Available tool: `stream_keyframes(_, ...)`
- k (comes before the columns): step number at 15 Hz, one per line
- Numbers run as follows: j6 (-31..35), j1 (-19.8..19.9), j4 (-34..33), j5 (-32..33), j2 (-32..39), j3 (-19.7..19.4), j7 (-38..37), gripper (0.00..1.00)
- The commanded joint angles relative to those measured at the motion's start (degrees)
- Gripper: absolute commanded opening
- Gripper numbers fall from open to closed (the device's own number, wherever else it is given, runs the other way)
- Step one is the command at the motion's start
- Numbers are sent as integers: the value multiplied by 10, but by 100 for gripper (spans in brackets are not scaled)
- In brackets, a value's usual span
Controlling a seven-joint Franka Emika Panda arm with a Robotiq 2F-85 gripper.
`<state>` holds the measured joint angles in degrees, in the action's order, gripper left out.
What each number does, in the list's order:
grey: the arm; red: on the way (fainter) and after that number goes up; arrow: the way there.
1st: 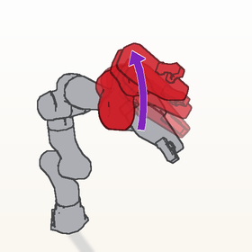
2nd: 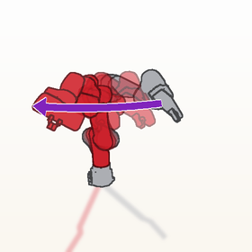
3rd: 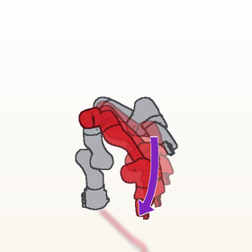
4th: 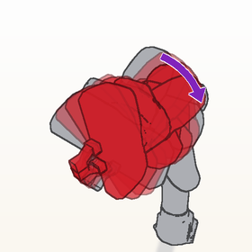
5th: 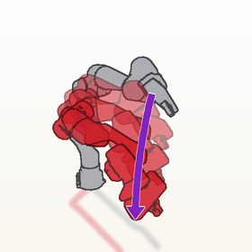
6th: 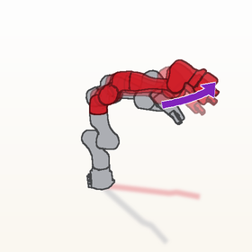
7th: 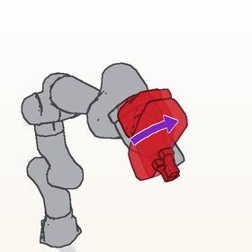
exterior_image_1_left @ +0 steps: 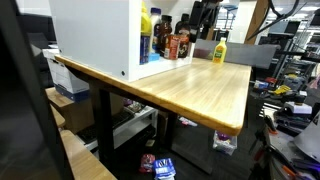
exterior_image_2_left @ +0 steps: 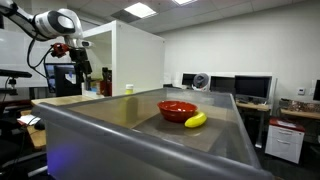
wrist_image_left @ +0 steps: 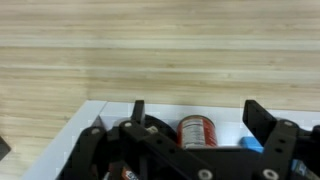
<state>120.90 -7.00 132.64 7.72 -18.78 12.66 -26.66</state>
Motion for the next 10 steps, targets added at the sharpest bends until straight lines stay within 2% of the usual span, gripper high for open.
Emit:
stream_keyframes(1, -49, 11, 7, 19, -38, -9, 49, 100)
stream_keyframes(6, -93, 12, 3, 8, -64, -44, 141, 100)
stream_keyframes(10, -103, 17, 9, 6, -85, -73, 192, 100)
